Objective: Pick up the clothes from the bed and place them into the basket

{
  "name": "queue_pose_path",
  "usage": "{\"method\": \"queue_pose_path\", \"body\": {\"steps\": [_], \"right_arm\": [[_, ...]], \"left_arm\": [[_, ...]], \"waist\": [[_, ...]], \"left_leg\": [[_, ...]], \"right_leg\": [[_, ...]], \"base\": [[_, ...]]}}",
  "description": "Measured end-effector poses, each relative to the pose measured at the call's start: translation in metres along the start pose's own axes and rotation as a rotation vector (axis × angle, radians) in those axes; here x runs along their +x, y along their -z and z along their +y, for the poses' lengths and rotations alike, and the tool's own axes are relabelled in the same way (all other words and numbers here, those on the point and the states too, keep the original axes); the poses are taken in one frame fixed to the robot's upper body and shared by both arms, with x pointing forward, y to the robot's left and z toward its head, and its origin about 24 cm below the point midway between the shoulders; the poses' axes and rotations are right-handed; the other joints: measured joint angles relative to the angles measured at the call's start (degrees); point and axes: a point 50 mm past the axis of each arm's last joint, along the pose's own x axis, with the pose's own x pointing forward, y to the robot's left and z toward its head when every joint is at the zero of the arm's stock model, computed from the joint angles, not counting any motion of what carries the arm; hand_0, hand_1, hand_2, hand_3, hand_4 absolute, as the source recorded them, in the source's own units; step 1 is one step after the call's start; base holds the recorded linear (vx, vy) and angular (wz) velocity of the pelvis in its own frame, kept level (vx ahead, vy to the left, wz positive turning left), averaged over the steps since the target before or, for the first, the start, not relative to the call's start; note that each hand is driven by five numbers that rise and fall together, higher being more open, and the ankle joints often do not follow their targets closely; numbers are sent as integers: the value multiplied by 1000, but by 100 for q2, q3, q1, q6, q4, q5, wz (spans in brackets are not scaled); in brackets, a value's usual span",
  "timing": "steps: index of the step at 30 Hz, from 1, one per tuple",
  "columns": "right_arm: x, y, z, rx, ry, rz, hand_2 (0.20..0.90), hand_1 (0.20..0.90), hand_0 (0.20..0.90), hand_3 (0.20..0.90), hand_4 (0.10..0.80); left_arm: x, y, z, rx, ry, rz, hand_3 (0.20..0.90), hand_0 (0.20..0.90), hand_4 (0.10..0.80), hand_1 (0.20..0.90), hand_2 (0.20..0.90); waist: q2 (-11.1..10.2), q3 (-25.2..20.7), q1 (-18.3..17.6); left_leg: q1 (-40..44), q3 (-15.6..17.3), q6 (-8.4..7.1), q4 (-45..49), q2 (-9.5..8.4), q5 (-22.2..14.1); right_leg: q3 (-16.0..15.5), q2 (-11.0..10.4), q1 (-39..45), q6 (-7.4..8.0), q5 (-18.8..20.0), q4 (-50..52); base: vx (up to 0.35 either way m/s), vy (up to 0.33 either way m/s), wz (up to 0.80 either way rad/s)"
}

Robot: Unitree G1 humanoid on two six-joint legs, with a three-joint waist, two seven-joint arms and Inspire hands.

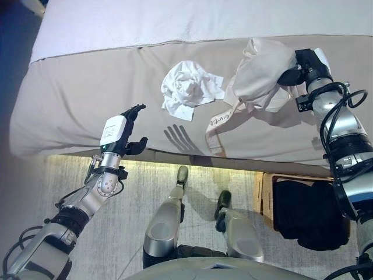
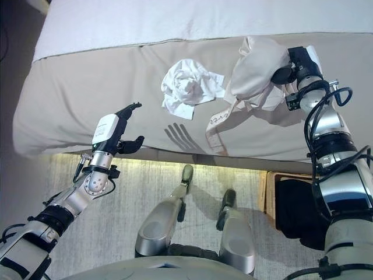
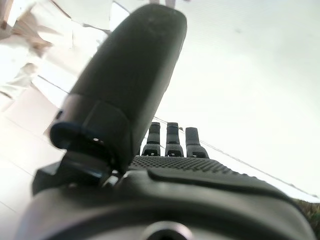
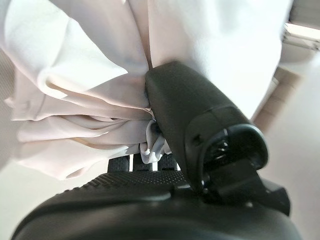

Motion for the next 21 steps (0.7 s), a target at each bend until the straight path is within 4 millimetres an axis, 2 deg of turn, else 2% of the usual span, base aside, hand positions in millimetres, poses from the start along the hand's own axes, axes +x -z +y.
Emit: {"method": "queue_pose_path", "body": {"steps": [2, 6, 11, 13, 18, 21], "right_arm": [[-5, 2, -1, 22, -4, -17, 300, 300, 300, 200, 100], [-15, 10, -10, 44, 16, -22, 300, 300, 300, 200, 100], [-29, 18, -18, 64, 36, -35, 300, 300, 300, 200, 100], [-35, 22, -19, 65, 35, -38, 300, 300, 300, 200, 100], [-57, 46, -22, 41, 33, 12, 300, 300, 300, 200, 100], [-74, 56, -34, 20, 60, 25, 300, 300, 300, 200, 100]], "left_arm": [[-5, 10, 0, 6, 8, 46, 900, 900, 800, 900, 900], [-7, 14, 1, 9, 8, 64, 900, 900, 800, 900, 900], [-6, 15, 1, -37, -20, 85, 900, 900, 800, 900, 900], [-10, 19, 0, -45, -24, 111, 900, 900, 800, 900, 900], [-29, 31, -10, -69, 0, 181, 900, 900, 800, 900, 900], [-34, 32, -11, -94, -4, 174, 900, 900, 800, 900, 900]], "waist": [[-189, -104, -111], [-418, -255, -322], [-445, -313, -547], [-434, -427, -607], [-449, -903, -899], [-454, -987, -1039]], "left_leg": [[66, 111, -16, -1, 17, -69], [174, 275, 31, -1, -2, -132], [371, 483, 56, -3, -2, -227], [375, 554, 46, -5, 8, -280], [417, 759, 110, -7, -2, -362], [497, 862, 118, -8, 9, -388]], "right_leg": [[97, 16, 80, -2, 74, -152], [251, 35, 239, 22, 226, -427], [445, 35, 456, 36, 362, -685], [523, 43, 446, 26, 372, -728], [710, 29, 486, 37, 446, -937], [831, 31, 524, 51, 472, -990]], "base": [[50, -14, -24], [32, -20, -22], [30, -19, -20], [2, -17, -20], [-16, -9, -22], [-23, 1, -18]]}}
